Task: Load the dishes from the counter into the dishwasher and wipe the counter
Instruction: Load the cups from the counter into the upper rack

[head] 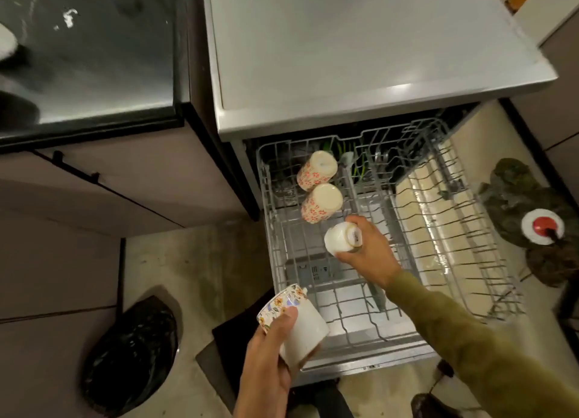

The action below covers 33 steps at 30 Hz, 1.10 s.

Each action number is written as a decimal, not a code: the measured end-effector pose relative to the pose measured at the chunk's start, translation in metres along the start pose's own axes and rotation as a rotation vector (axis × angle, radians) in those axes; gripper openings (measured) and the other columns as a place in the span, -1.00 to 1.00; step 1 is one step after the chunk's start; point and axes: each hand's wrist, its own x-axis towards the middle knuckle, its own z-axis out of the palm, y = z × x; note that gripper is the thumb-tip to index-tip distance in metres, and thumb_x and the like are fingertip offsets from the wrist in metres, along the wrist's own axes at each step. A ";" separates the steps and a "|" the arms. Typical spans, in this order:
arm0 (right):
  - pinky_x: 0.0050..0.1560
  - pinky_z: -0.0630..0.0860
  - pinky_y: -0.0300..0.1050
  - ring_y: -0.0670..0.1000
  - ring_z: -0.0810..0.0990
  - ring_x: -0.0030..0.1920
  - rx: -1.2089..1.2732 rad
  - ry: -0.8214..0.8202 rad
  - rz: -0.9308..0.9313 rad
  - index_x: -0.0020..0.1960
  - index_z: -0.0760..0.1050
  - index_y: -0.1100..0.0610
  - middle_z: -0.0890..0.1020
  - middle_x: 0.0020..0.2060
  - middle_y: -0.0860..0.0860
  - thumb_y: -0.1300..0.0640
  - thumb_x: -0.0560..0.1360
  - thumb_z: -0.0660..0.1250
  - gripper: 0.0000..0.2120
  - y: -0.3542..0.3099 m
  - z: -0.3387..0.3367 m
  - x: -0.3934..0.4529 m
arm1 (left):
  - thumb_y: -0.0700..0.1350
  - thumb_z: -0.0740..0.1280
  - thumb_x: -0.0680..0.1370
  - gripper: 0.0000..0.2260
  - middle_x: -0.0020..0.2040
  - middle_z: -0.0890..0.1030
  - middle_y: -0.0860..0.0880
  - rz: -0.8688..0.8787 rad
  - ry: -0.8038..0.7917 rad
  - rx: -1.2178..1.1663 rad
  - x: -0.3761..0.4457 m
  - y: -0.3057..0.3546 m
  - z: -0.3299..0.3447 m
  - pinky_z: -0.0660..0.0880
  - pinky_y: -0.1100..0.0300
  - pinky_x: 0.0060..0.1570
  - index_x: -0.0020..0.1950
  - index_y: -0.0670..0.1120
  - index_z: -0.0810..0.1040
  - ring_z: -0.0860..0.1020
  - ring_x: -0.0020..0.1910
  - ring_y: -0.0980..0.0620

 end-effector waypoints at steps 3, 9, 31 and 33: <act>0.32 0.40 0.05 0.19 0.43 0.26 -0.127 -0.051 -0.065 0.40 0.38 0.05 0.44 0.29 0.14 0.20 0.31 0.56 -0.29 0.021 0.028 0.038 | -0.03 0.57 0.02 -0.27 -0.05 0.71 -0.23 -0.030 0.045 -0.047 0.029 -0.008 -0.010 0.67 -0.09 -0.25 0.15 -0.25 0.61 0.64 -0.04 -0.22; 0.41 0.35 0.05 0.17 0.43 0.32 -0.217 -0.132 -0.126 0.46 0.33 -0.01 0.40 0.37 0.12 0.19 0.34 0.55 -0.24 0.048 0.059 0.076 | -0.08 0.62 -0.15 -0.18 -0.11 0.71 -0.25 -0.094 0.050 -0.063 0.066 -0.030 -0.028 0.66 -0.11 -0.32 0.09 -0.26 0.62 0.65 -0.09 -0.24; 0.11 0.50 -0.33 -0.15 0.48 0.23 0.175 -0.023 -0.011 0.46 0.29 -0.06 0.46 0.33 -0.10 0.05 0.47 0.46 -0.38 0.070 0.037 0.003 | -0.01 0.42 0.41 -0.57 0.10 0.69 -0.22 -0.163 0.010 -0.128 0.119 -0.069 0.008 0.62 -0.10 0.03 0.23 -0.16 0.59 0.67 0.11 -0.21; 0.16 0.55 -0.22 -0.21 0.54 0.16 0.246 -0.049 0.012 0.36 0.40 -0.15 0.54 0.21 -0.19 0.03 0.47 0.44 -0.50 0.067 0.029 -0.034 | 0.01 0.41 0.45 -0.59 0.09 0.69 -0.22 -0.176 0.018 -0.135 0.123 -0.072 0.010 0.63 -0.10 0.01 0.23 -0.16 0.60 0.67 0.10 -0.19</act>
